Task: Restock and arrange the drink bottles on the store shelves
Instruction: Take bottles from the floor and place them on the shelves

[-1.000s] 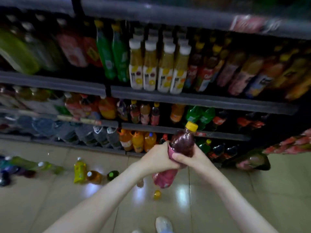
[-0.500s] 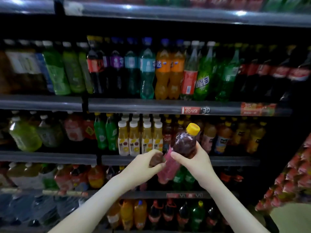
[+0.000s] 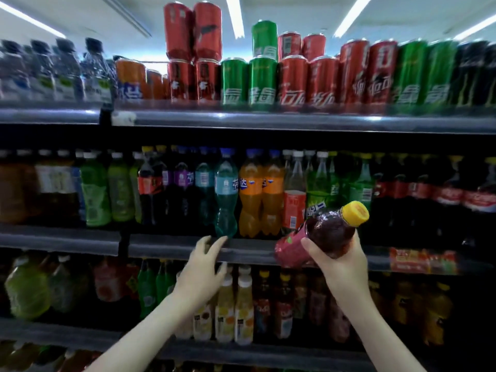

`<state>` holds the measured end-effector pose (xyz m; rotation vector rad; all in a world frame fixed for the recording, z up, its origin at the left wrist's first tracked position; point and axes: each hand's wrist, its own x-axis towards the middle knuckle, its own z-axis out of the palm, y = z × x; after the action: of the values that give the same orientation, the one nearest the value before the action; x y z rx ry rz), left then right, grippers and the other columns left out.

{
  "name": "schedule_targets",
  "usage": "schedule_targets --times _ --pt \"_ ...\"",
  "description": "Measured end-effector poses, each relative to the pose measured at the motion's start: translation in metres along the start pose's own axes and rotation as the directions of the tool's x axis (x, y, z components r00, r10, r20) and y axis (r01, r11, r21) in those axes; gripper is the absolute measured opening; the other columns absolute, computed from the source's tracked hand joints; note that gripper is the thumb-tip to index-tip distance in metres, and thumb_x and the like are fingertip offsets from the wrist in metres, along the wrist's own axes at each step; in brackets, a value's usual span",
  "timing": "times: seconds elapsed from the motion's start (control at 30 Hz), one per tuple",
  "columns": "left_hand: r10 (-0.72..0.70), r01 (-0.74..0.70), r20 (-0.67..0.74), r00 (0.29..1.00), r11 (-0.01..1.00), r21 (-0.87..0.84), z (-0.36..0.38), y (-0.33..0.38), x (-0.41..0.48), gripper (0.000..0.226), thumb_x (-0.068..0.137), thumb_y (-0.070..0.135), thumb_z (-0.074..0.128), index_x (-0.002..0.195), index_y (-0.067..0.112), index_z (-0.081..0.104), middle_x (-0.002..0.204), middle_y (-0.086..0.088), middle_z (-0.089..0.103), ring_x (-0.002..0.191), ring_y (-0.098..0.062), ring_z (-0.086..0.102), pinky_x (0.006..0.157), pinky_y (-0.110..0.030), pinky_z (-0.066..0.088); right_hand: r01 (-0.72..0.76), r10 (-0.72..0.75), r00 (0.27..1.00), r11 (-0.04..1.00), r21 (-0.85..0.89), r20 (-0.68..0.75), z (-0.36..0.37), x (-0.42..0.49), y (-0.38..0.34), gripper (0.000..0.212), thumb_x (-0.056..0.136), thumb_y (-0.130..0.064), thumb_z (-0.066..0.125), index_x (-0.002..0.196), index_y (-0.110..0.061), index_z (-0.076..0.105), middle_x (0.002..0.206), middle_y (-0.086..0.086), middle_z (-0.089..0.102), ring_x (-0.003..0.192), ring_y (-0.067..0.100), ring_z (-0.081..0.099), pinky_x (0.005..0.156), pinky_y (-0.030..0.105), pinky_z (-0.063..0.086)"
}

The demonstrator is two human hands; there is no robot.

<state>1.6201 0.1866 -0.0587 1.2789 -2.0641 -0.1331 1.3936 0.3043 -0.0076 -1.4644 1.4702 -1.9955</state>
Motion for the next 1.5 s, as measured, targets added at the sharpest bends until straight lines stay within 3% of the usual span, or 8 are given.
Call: schedule_targets --times 0.1,0.4,0.53,0.8,1.03,1.2,1.33,1.5 --pt "-0.048 0.052 -0.043 0.998 0.996 0.079 -0.009 -0.023 0.013 0.059 0.097 0.032 0.051 0.149 0.034 0.022 0.155 -0.005 0.015 0.131 -0.024 0.037 0.089 -0.026 0.046 0.010 -0.010 1.000 1.000 0.017 0.017 0.020 0.006 0.000 0.047 0.070 -0.023 0.083 0.104 -0.037 0.054 0.100 -0.019 0.065 0.089 -0.016 0.059 0.073 0.006 0.041" --pt "-0.178 0.180 -0.081 0.981 0.983 0.024 -0.066 -0.148 0.036 0.061 0.096 0.026 0.050 0.149 0.033 0.020 0.151 -0.010 0.024 0.112 -0.033 0.053 0.077 -0.033 0.049 -0.042 0.040 0.998 0.998 0.042 0.050 0.124 0.003 0.002 0.045 0.067 -0.032 0.083 0.107 -0.035 0.061 0.099 -0.018 0.069 0.094 -0.004 0.063 0.084 0.024 0.049" --pt "-0.217 0.222 -0.058 0.974 0.969 0.107 -0.075 -0.189 0.054 0.059 0.097 0.028 0.049 0.150 0.020 0.024 0.147 -0.014 0.032 0.127 -0.033 0.041 0.091 -0.038 0.045 -0.094 0.096 0.994 0.995 -0.036 0.061 0.161 -0.004 0.009 0.047 0.070 -0.035 0.082 0.112 -0.032 0.061 0.102 -0.018 0.067 0.095 -0.005 0.060 0.081 0.018 0.047" --pt "0.176 -0.119 -0.191 0.966 0.953 0.279 -0.025 -0.217 0.020 0.057 0.088 0.029 0.047 0.139 0.004 0.044 0.142 -0.022 0.042 0.133 -0.035 0.036 0.110 -0.052 0.022 -0.245 0.266 0.962 0.941 -0.232 0.066 0.199 -0.044 0.050 0.046 0.069 -0.035 0.084 0.108 -0.032 0.059 0.097 -0.022 0.063 0.085 -0.011 0.056 0.066 0.008 0.042" --pt "0.589 -0.590 0.040 0.807 0.804 0.078 0.038 -0.184 -0.015 0.037 0.088 0.022 0.051 0.123 0.011 0.057 0.140 -0.017 0.044 0.127 -0.033 0.041 0.103 -0.049 0.035 -0.337 0.373 0.927 0.872 -0.356 0.037 0.178 -0.088 0.095 0.050 0.067 -0.029 0.086 0.108 -0.029 0.057 0.100 -0.020 0.065 0.091 -0.011 0.057 0.073 0.004 0.042" --pt "0.502 -0.491 0.242 0.831 0.865 -0.105 0.082 -0.167 -0.041 0.045 0.080 0.010 0.072 0.123 0.014 0.059 0.135 -0.020 0.051 0.117 -0.036 0.055 0.088 -0.044 0.053 -0.430 0.412 0.902 0.838 -0.337 -0.128 0.139 -0.105 0.126 0.049 0.070 -0.025 0.084 0.107 -0.032 0.051 0.099 -0.019 0.060 0.086 -0.009 0.055 0.068 0.004 0.042" --pt "0.449 -0.441 0.344 0.825 0.891 -0.105 0.113 -0.144 -0.046 0.046 0.081 0.011 0.072 0.126 0.015 0.059 0.136 -0.018 0.051 0.117 -0.036 0.056 0.086 -0.041 0.052 -0.503 0.424 0.856 0.818 -0.280 -0.297 0.094 -0.106 0.152 0.051 0.072 -0.027 0.083 0.111 -0.025 0.052 0.098 -0.015 0.062 0.088 0.008 0.058 0.080 0.023 0.042" --pt "0.437 -0.420 0.405 0.803 0.897 -0.137 0.155 -0.088 -0.044 0.045 0.095 0.018 0.054 0.139 0.022 0.046 0.149 -0.012 0.035 0.129 -0.031 0.044 0.096 -0.038 0.046 -0.545 0.417 0.802 0.804 -0.237 -0.429 0.021 -0.092 0.185 0.053 0.074 -0.026 0.082 0.116 -0.018 0.050 0.098 -0.008 0.060 0.091 0.015 0.057 0.082 0.026 0.040"
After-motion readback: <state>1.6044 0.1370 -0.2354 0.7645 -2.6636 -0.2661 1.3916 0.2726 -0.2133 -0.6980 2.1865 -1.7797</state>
